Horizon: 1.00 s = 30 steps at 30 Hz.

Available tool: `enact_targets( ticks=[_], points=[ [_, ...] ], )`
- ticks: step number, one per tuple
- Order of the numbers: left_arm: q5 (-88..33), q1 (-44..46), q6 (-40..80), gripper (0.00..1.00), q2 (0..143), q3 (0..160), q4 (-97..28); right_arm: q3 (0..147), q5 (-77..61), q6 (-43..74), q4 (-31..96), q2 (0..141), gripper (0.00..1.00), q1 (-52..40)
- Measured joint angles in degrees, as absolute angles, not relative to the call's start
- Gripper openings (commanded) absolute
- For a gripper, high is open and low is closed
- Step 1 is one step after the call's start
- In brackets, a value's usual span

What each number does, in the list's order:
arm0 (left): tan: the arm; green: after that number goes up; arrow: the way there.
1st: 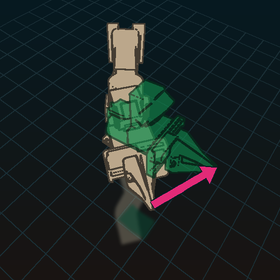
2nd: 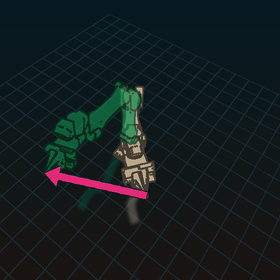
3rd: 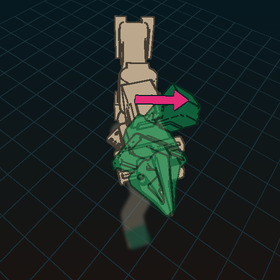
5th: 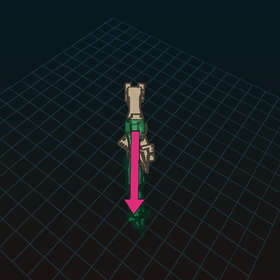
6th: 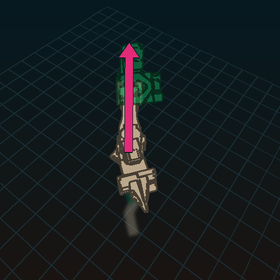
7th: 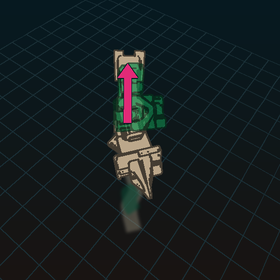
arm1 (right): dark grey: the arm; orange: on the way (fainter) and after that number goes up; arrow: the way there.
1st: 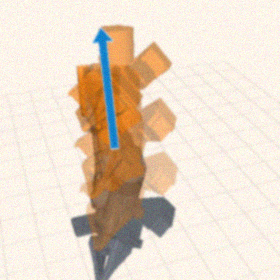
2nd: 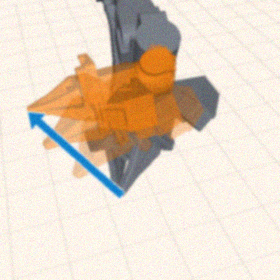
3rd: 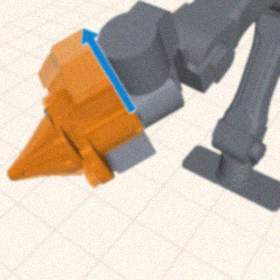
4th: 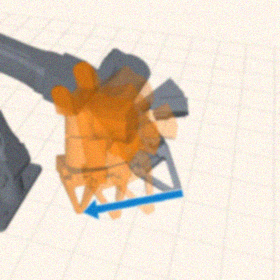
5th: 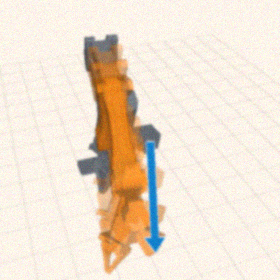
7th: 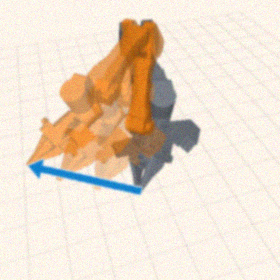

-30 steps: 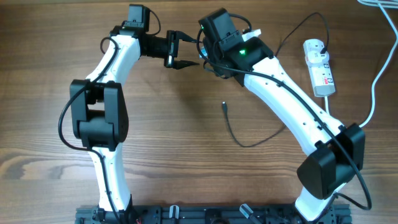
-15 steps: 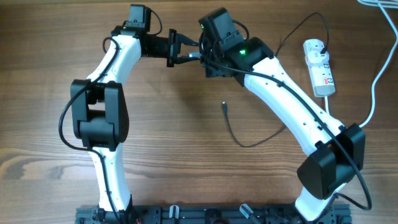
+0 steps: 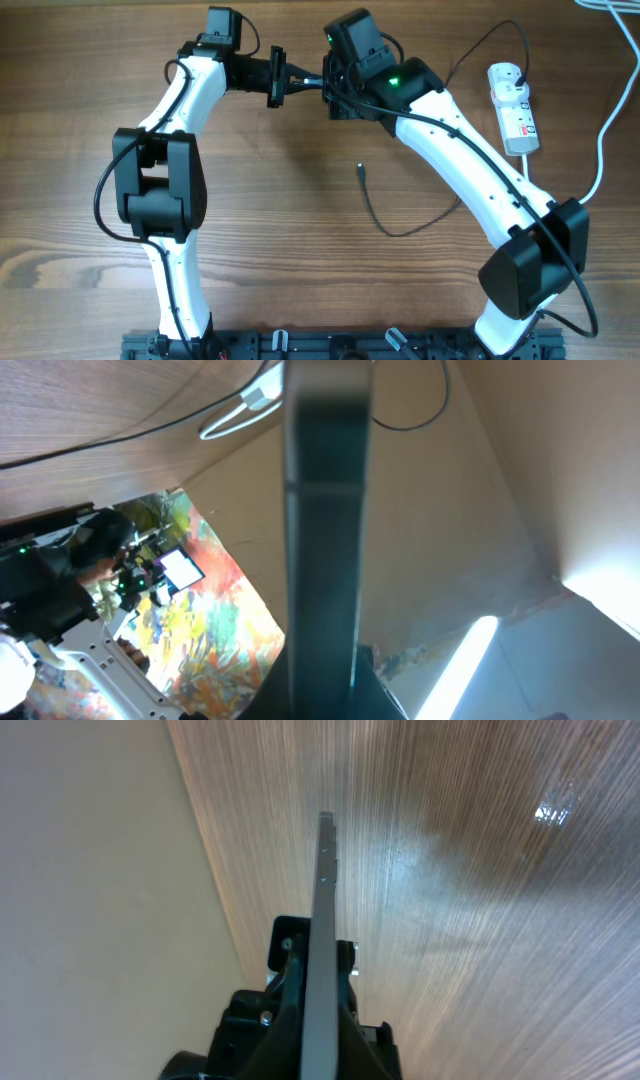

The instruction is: Plug charger to phone and switch on socket

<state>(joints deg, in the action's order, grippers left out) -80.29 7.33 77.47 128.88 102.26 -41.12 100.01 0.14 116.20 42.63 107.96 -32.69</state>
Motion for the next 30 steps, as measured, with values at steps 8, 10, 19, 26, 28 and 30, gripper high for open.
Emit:
enact_targets(
  ticks=[8, 10, 19, 26, 28, 30],
  points=[
    [-79.5, 7.4, 78.2, 0.04, 128.9, 102.2, -35.9, 100.0, -1.8, 97.2, 42.6, 107.4, 0.47, -33.3],
    [-77.3, 7.4, 78.2, 0.04, 128.9, 102.2, -35.6, 100.0, -2.2, 90.4, 42.8, 105.5, 0.55, -33.3],
    [-64.3, 7.4, 54.7, 0.04, 128.9, 102.2, -35.7, 100.9, -3.0, 46.0, 61.3, 88.9, 1.00, -26.8],
    [-57.1, 9.0, 33.7, 0.04, 123.2, 101.9, -44.0, 94.6, -3.0, 25.5, 71.5, 89.9, 0.91, -26.1],
    [-52.7, 9.8, 29.7, 0.04, 119.9, 101.9, -46.2, 90.2, -3.0, 23.7, 67.3, 89.8, 0.92, -26.1],
    [-50.3, 10.4, 26.5, 0.04, 116.9, 102.0, -46.7, 84.7, -3.0, 22.7, 63.5, 90.1, 0.92, -26.1]
  ],
)
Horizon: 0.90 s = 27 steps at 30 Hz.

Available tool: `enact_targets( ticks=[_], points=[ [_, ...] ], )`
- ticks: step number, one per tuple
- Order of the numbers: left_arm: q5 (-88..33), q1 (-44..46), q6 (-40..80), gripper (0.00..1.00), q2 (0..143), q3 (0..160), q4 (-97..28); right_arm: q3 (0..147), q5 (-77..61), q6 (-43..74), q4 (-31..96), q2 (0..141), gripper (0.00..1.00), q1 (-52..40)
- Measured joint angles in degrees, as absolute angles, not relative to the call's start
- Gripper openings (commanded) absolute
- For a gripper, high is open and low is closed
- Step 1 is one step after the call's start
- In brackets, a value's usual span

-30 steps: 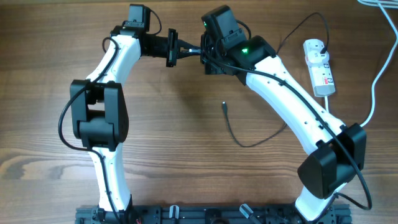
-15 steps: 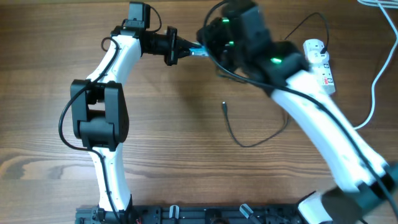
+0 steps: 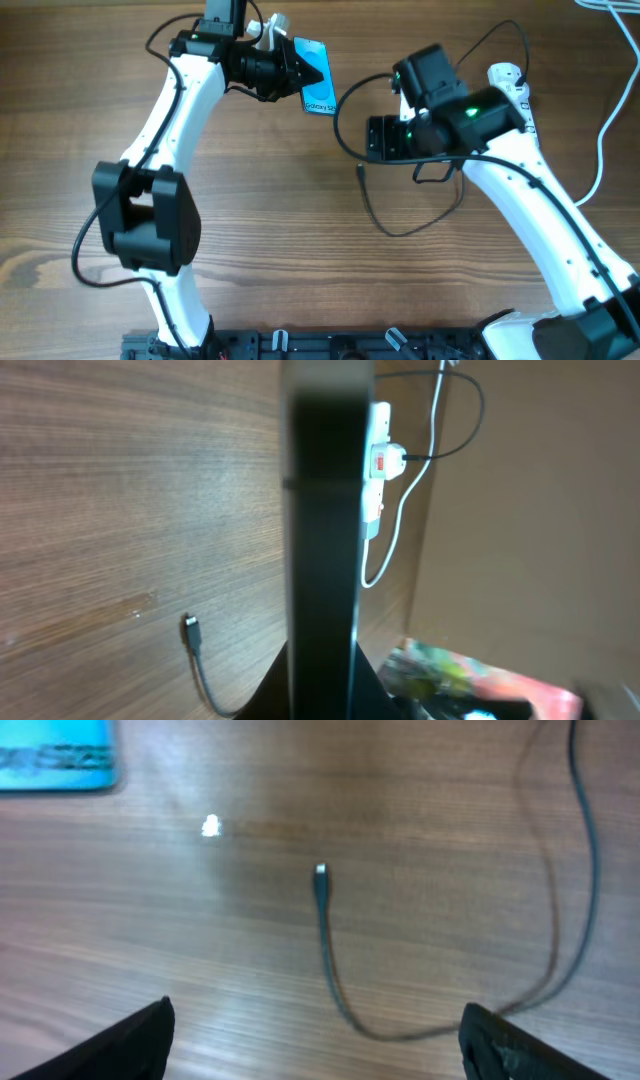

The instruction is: Plug charger to phone and switch on socket

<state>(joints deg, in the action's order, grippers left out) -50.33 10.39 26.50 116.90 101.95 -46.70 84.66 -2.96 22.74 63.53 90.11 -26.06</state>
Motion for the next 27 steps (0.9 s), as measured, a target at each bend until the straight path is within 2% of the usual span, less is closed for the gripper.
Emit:
enact_targets(
  ticks=[5, 8, 9, 15, 22, 27],
  points=[
    [-48.0, 9.8, 23.1, 0.04, 115.6, 101.9, -48.6, 74.8, -3.0, 22.2, 55.5, 91.3, 0.91, -26.1],
    [-46.4, 9.4, 20.1, 0.04, 115.6, 101.9, -47.9, 73.2, -3.0, 21.2, 54.2, 96.3, 0.79, -26.2],
    [-44.9, 9.3, 19.8, 0.04, 115.6, 101.9, -47.9, 73.1, -3.0, 21.0, 53.4, 97.8, 0.73, -26.3],
    [-36.6, 6.7, 22.5, 0.04, 115.6, 101.9, -50.1, 73.0, -3.0, 20.0, 48.0, 107.7, 0.49, -29.2],
    [-34.3, -2.6, 23.2, 0.04, 115.6, 101.9, -54.8, 72.8, -1.4, 19.8, 44.6, 111.9, 0.45, -29.5],
    [-34.3, -2.8, 23.2, 0.04, 115.6, 101.9, -55.2, 72.7, 0.1, 19.8, 41.3, 113.4, 0.41, -31.0]
  ],
)
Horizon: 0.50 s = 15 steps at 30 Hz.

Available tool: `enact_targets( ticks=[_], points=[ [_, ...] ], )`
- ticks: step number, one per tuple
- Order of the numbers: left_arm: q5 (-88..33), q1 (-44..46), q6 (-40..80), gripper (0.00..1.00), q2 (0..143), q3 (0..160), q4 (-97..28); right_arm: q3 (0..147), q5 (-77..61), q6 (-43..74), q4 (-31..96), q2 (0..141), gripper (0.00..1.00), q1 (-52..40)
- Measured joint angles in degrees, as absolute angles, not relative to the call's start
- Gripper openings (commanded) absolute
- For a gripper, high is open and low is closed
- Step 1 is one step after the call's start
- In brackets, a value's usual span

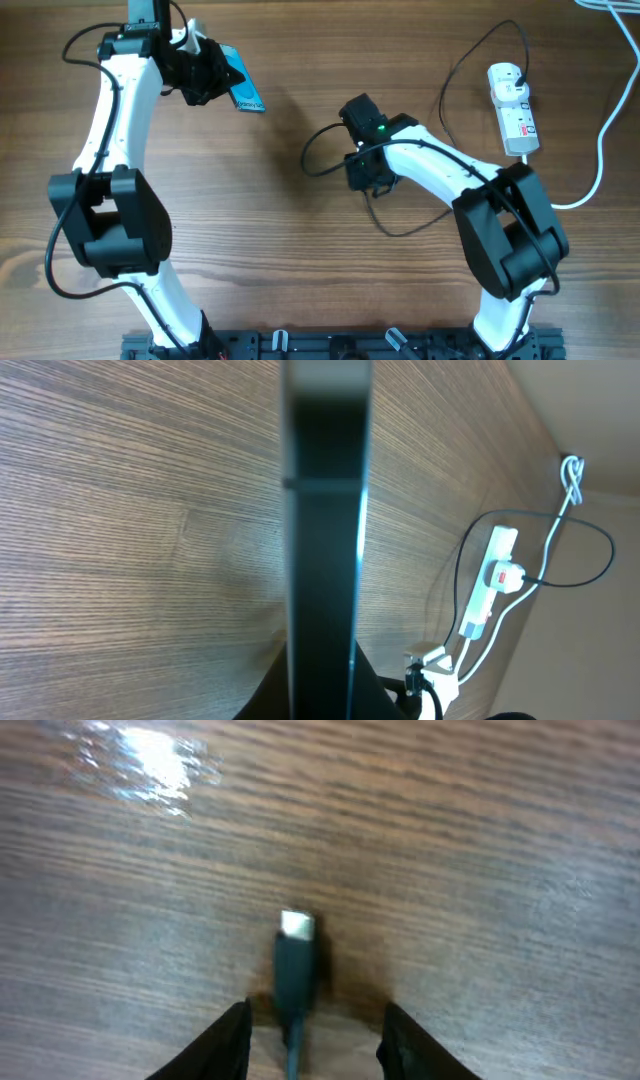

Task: Plug charger to phone and switch on socket
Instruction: 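Grasp the black USB-C cable end with the right gripper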

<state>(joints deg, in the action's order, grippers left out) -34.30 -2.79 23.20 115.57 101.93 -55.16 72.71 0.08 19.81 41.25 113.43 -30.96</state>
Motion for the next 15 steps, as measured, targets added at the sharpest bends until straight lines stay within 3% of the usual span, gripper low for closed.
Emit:
enact_targets(
  ticks=[2, 5, 8, 15],
  points=[
    [-34.3, -2.7, 23.2, 0.04, 115.6, 101.9, -55.1, 72.7, 0.8, 19.9, 41.0, 113.5, 0.33, -31.5],
    [-34.3, -2.7, 23.2, 0.04, 115.6, 101.9, -55.1, 72.7, 3.0, 20.6, 41.1, 113.5, 0.32, -32.1],
    [-34.3, -2.7, 23.2, 0.04, 115.6, 101.9, -55.3, 72.7, 3.4, 20.9, 41.1, 113.5, 0.22, -32.1],
    [-34.3, -2.7, 23.2, 0.04, 115.6, 101.9, -55.4, 72.7, 1.7, 21.1, 41.7, 113.6, 0.22, -32.1]
  ],
)
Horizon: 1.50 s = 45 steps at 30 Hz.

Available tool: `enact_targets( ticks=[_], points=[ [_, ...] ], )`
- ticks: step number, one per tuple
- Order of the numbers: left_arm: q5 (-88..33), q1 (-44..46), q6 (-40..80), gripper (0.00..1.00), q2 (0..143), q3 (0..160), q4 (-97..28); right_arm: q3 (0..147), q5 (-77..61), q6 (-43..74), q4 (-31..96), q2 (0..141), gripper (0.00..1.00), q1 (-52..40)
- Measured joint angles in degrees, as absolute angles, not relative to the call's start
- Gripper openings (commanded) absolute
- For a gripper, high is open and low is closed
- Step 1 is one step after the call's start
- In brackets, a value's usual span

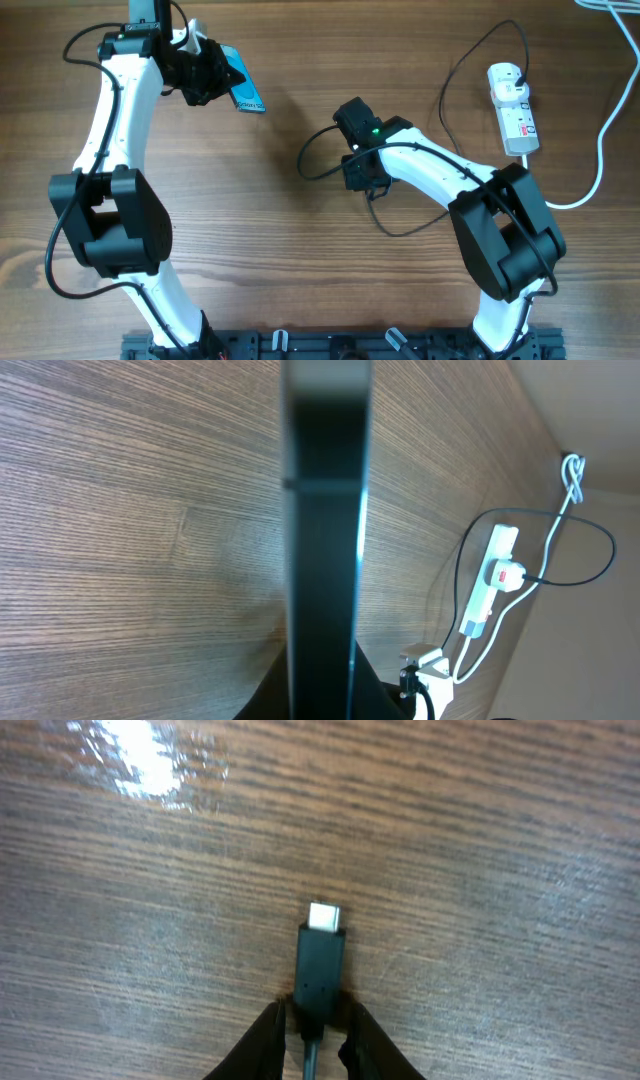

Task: Plug charger to phone and switch on socket
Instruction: 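Grasp the black USB-C cable end with the right gripper, then move the USB-C plug up to the phone's bottom port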

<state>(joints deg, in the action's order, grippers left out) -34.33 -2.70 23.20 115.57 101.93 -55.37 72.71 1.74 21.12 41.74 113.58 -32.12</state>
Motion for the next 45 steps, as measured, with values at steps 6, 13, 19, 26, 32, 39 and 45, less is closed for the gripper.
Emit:
enact_targets(
  ticks=[6, 13, 19, 26, 32, 39, 45],
  points=[
    [-34.3, -2.7, 23.2, 0.04, 115.6, 101.9, -56.2, 72.7, 1.5, 21.1, 42.1, 113.6, 0.09, -32.1],
    [-35.1, -2.7, 22.7, 0.04, 115.6, 101.9, -56.1, 72.7, 0.4, 21.1, 40.0, 113.6, 0.04, -32.1],
    [-48.4, -2.7, 16.4, 0.04, 115.6, 101.9, -51.9, 75.7, -6.0, 20.9, 39.9, 112.9, 0.04, -32.1],
    [-74.2, -2.5, 13.8, 0.04, 115.6, 101.9, -41.1, 76.8, -17.1, 20.0, 39.7, 90.8, 0.04, -32.1],
    [-79.5, 1.7, 13.8, 0.04, 115.6, 101.9, -40.3, 77.9, -19.4, 21.4, 40.1, 85.3, 0.04, -32.1],
    [-74.0, 9.4, 13.8, 0.04, 115.6, 101.9, -37.9, 77.9, -16.4, 24.6, 40.2, 85.4, 0.04, -32.2],
    [-66.5, 11.8, 18.3, 0.04, 115.6, 101.8, -33.0, 77.9, -9.0, 28.1, 42.0, 85.4, 0.04, -36.2]
  ],
)
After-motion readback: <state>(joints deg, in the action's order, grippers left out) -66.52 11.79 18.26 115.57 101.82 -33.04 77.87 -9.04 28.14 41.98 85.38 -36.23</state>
